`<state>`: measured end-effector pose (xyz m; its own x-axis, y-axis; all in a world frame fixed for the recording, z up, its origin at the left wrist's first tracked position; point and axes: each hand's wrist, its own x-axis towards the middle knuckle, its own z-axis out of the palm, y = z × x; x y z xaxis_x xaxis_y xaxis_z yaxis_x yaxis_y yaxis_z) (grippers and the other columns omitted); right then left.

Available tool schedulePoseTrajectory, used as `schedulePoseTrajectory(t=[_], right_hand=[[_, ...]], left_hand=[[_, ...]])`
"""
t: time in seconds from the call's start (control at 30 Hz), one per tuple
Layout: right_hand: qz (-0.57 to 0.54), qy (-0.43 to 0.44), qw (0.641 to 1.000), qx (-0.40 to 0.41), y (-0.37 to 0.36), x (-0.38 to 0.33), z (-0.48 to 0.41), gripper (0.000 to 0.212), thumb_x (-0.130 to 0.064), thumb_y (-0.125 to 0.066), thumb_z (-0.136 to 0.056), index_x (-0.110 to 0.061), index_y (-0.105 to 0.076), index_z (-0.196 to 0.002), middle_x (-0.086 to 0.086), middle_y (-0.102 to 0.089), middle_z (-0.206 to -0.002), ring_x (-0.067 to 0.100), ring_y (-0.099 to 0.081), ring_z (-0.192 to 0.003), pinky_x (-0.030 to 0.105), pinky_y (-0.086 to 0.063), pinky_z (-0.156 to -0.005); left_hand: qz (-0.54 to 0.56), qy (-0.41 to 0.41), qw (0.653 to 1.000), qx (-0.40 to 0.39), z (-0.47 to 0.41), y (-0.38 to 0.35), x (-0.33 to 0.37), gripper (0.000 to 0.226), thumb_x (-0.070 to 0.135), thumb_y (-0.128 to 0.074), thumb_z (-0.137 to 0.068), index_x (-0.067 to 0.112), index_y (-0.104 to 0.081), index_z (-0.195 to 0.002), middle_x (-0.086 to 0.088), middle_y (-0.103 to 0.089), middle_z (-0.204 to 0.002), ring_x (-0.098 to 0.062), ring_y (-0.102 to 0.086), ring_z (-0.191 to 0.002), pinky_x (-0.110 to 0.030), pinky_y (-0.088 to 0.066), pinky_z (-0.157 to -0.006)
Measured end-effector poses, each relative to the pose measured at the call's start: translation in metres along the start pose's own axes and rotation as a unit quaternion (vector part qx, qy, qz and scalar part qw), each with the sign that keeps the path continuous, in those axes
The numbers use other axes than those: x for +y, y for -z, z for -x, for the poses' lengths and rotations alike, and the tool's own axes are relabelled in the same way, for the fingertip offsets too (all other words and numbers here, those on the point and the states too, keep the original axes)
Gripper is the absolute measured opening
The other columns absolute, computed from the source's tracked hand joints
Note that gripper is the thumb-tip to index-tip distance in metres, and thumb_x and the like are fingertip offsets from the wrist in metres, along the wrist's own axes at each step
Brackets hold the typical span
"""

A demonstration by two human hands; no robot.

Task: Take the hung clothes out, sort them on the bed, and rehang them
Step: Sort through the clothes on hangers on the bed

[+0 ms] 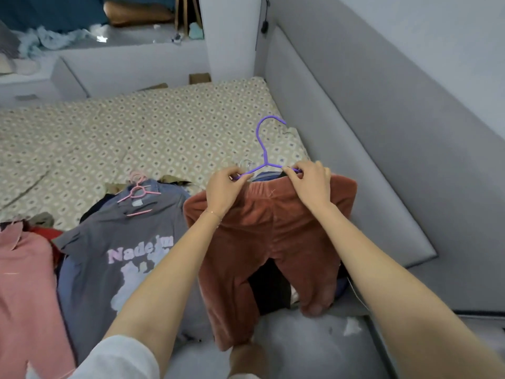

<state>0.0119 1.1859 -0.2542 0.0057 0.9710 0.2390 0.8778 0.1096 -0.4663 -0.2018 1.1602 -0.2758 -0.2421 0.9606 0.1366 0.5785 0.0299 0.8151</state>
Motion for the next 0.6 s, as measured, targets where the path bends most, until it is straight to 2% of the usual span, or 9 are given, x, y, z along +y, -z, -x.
schedulePoseTrajectory(t=[0.07,0.17,0.23,0.4,0.53,0.6], right_hand=[[0.009,-0.012,1.0,-0.019,-0.022,0.005,-0.026,0.034,-0.049,-0.059,-0.091,-0.018,-0.069,-0.08,0.002,-0.069,-0.082,0.027,-0.056,-0.09,0.039,-0.036,-0.087],[0.032,-0.019,0.999,-0.035,-0.053,0.017,-0.061,0.032,-0.049,-0.059,-0.091,-0.02,-0.07,-0.082,0.002,-0.068,-0.082,0.026,-0.056,-0.092,0.039,-0.036,-0.09],[0.041,-0.02,0.998,-0.039,-0.074,0.025,-0.08,0.033,-0.049,-0.059,-0.091,-0.02,-0.071,-0.083,0.003,-0.067,-0.081,0.027,-0.056,-0.092,0.039,-0.036,-0.09],[0.057,-0.022,0.995,-0.085,-0.135,0.053,-0.117,0.033,-0.047,-0.059,-0.092,-0.018,-0.071,-0.083,0.005,-0.067,-0.082,0.029,-0.056,-0.092,0.041,-0.036,-0.089],[0.062,-0.002,0.991,-0.123,-0.185,0.081,-0.134,0.034,-0.046,-0.059,-0.092,-0.015,-0.07,-0.085,0.01,-0.067,-0.084,0.033,-0.056,-0.093,0.042,-0.036,-0.089],[0.072,0.004,0.987,-0.144,-0.206,0.094,-0.141,0.032,-0.044,-0.059,-0.093,-0.014,-0.069,-0.086,0.011,-0.066,-0.086,0.033,-0.055,-0.093,0.042,-0.035,-0.09]], left_hand=[[0.027,0.019,0.999,-0.01,-0.028,-0.016,-0.02,0.025,0.04,-0.078,-0.08,0.024,-0.064,-0.067,0.005,-0.057,-0.059,-0.005,-0.047,-0.057,-0.031,-0.037,-0.058],[0.052,0.048,0.997,-0.024,-0.063,-0.042,-0.048,0.031,0.038,-0.077,-0.081,0.012,-0.065,-0.068,-0.007,-0.059,-0.062,-0.01,-0.045,-0.058,-0.037,-0.04,-0.059],[0.067,0.071,0.995,-0.031,-0.081,-0.057,-0.062,0.028,0.035,-0.079,-0.081,0.012,-0.067,-0.069,-0.008,-0.061,-0.063,-0.011,-0.045,-0.058,-0.036,-0.041,-0.059],[0.064,0.109,0.991,-0.05,-0.118,-0.097,-0.107,0.022,0.028,-0.08,-0.082,0.015,-0.068,-0.068,0.003,-0.057,-0.06,-0.008,-0.043,-0.055,-0.029,-0.038,-0.058],[0.037,0.132,0.988,-0.069,-0.136,-0.132,-0.15,0.023,0.025,-0.078,-0.083,0.011,-0.067,-0.068,-0.006,-0.059,-0.059,-0.007,-0.044,-0.055,-0.032,-0.039,-0.058],[0.029,0.141,0.986,-0.079,-0.141,-0.149,-0.167,0.024,0.023,-0.077,-0.084,0.013,-0.065,-0.065,-0.005,-0.058,-0.058,-0.004,-0.043,-0.055,-0.032,-0.039,-0.059]])
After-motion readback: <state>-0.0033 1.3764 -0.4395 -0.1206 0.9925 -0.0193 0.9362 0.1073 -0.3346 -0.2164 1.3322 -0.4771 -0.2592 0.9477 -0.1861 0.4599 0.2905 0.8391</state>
